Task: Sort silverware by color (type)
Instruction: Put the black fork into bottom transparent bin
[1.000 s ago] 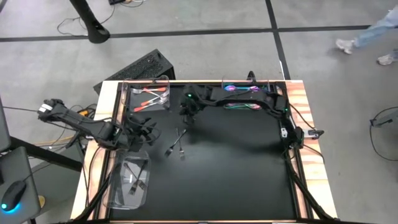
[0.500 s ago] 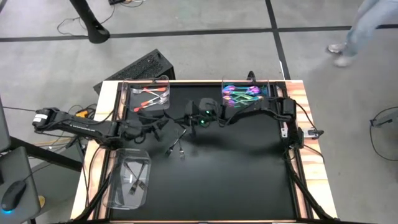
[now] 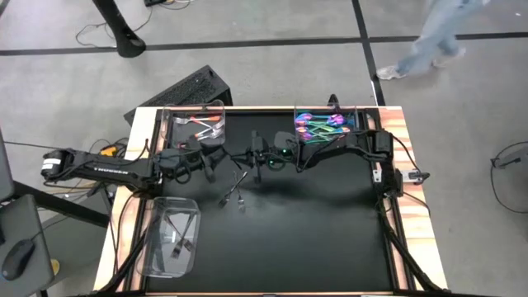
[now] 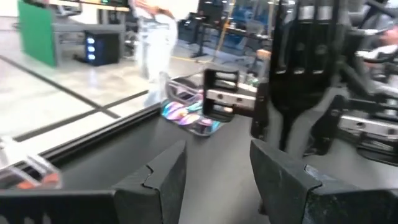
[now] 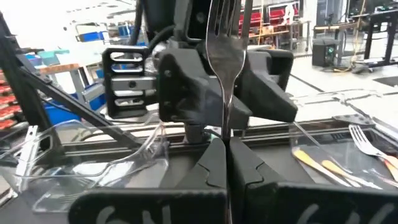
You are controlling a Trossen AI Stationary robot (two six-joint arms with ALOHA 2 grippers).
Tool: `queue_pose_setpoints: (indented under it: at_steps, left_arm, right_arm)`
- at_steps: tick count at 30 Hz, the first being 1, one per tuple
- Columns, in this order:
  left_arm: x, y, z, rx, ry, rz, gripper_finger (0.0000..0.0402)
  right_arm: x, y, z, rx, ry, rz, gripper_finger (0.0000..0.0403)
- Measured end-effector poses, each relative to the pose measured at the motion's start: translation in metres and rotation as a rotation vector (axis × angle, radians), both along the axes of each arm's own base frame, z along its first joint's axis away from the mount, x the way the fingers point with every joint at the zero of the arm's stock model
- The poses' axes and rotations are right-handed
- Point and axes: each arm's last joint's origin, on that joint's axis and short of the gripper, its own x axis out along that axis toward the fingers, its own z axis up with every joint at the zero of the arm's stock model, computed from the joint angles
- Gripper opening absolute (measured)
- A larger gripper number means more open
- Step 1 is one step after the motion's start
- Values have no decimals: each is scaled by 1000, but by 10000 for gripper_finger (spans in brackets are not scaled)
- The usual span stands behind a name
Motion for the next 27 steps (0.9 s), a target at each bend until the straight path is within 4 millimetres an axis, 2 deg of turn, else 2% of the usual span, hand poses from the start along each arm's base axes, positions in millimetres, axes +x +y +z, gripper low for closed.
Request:
queue_pose_setpoints:
  at_steps: [5,9,13,17,27]
  left_arm:
    - [1,0,1,-7,-15,-76,190]
    - [1,1,1,19,-4,-54,222]
    - [0,3,5,48,-29,-24,230]
    - [0,7,8,42,-68,-43,218]
    - [0,12,9,14,-87,-115,151]
  right_arm:
    - [-1,-6,-1,1,7,-23,7]
    - [-1,-5,-1,-30,7,-24,7]
    - [-1,-4,-1,-48,8,-21,7]
    - [-1,-5,-2,-50,16,-22,7]
    - [0,-4,-2,-75,11,-22,7]
